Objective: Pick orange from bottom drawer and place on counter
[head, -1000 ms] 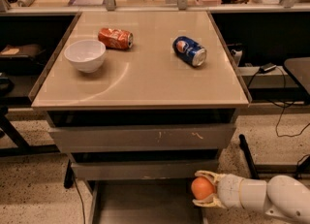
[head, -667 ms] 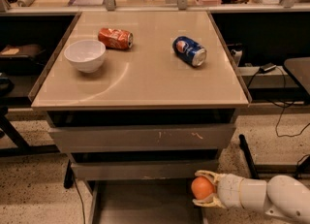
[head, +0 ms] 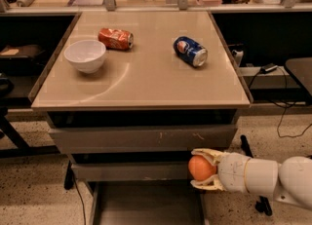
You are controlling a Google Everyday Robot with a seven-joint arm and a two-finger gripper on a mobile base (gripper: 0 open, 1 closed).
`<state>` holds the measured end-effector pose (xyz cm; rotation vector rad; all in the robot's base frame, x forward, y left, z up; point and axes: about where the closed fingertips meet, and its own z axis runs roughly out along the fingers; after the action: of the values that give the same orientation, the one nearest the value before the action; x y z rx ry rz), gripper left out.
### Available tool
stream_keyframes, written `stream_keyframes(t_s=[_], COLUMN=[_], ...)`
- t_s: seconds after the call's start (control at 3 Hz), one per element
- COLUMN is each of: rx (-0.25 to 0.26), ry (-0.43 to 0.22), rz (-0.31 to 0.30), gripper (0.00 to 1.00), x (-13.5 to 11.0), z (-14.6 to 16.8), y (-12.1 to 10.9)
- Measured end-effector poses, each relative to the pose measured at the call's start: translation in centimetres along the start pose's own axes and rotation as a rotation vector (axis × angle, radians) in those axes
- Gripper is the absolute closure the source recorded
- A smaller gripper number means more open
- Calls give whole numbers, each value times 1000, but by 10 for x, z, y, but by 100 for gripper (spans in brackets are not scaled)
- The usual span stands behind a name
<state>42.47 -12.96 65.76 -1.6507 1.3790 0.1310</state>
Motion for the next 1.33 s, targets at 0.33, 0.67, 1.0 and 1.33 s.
stream_keyframes(t_s=[0.33, 0.67, 1.0, 1.33], rx=[-11, -42, -25, 60], ry=[-43, -77, -109, -170], rz=[-133, -206, -244, -212], gripper=[100, 100, 100, 100], x=[-64, -112, -157, -175], z=[-24, -41, -64, -91], y=[-41, -80, -139, -204])
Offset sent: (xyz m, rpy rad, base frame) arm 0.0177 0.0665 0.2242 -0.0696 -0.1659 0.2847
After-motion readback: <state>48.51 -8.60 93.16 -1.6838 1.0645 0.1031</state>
